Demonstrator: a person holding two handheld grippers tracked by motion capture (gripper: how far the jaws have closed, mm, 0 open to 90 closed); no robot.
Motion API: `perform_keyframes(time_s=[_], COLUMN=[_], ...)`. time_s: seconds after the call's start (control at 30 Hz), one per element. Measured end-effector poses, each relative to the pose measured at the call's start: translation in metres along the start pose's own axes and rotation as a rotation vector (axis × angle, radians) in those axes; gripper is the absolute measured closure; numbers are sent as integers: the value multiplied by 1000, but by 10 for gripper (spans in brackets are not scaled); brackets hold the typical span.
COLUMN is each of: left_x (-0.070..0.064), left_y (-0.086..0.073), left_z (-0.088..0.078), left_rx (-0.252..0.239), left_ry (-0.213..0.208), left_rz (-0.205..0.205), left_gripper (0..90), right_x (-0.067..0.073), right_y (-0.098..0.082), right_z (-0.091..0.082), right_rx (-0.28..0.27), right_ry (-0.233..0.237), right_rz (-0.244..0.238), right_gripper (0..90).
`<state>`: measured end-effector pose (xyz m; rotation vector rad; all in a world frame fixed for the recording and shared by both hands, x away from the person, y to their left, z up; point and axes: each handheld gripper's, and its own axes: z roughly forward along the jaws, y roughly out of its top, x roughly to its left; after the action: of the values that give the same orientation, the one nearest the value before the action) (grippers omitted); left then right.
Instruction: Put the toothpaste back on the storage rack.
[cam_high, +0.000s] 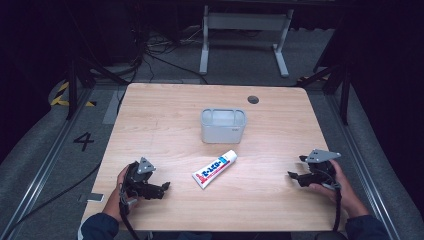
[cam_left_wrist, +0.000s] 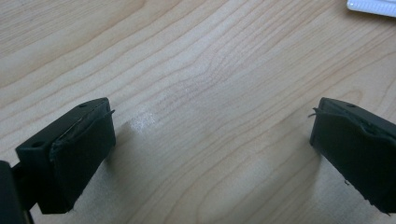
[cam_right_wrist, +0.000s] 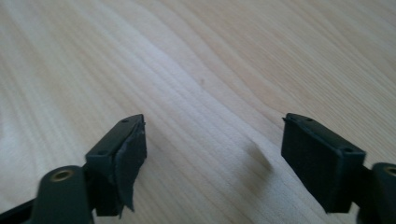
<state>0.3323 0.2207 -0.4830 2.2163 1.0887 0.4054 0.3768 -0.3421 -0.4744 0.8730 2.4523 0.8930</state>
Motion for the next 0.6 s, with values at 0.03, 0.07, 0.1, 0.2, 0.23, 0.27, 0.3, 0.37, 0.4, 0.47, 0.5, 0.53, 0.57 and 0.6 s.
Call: perform_keyframes(time_s=[0.03, 0.07, 0.1, 0.2, 0.23, 0.27, 0.3, 0.37, 0.4, 0.47, 0.5, 0.53, 0.57, 0.6], left_x=[0, 1, 0, -2, -2, -3, -3, -4, -6, -6, -6, -6, -6, -6], left_y=[-1, -1, -1, -2, -2, -2, -3, -3, -4, -4, -4, -4, -4, -4], left_z=[-1, -1, -1, -1, -1, -2, -2, -3, -3, -4, -4, -4, -4, -4], left_rx=[3, -4, 0, -1, 0, 4, 0, 4, 3, 4, 5, 4, 7, 7], left_ry=[-7, -4, -12, -12, -12, -21, -18, -31, -40, -44, -46, -47, -46, -48], left_rz=[4, 24, 10, 5, 9, 13, 27, 43, 34, 36, 40, 41, 45, 46], left_gripper=[3, 3, 2, 2, 2, 3, 5, 5, 5, 5, 5, 5, 5, 5], right_x=[0, 0, 0, 4, 5, 7, 9, 12, 14, 20, 22, 25, 28, 31], right_y=[4, 9, 13, 30, 37, 43, 50, 63, 67, 80, 84, 89, 94, 99], right_z=[0, 0, 0, -3, -4, -5, -5, -5, -4, 0, 1, 3, 4, 7], right_rx=[31, 56, 71, 66, 58, 50, 43, 48, 57, 81, 89, 99, 113, 122], right_ry=[36, 76, 101, 121, 117, 124, 134, 148, 148, 160, 165, 170, 173, 178], right_rz=[-38, -71, -101, -168, -189, -215, -237, -294, -316, -383, -405, -432, -458, -490], right_gripper=[229, 276, 347, 307, 310, 309, 309, 309, 310, 321, 327, 327, 327, 328])
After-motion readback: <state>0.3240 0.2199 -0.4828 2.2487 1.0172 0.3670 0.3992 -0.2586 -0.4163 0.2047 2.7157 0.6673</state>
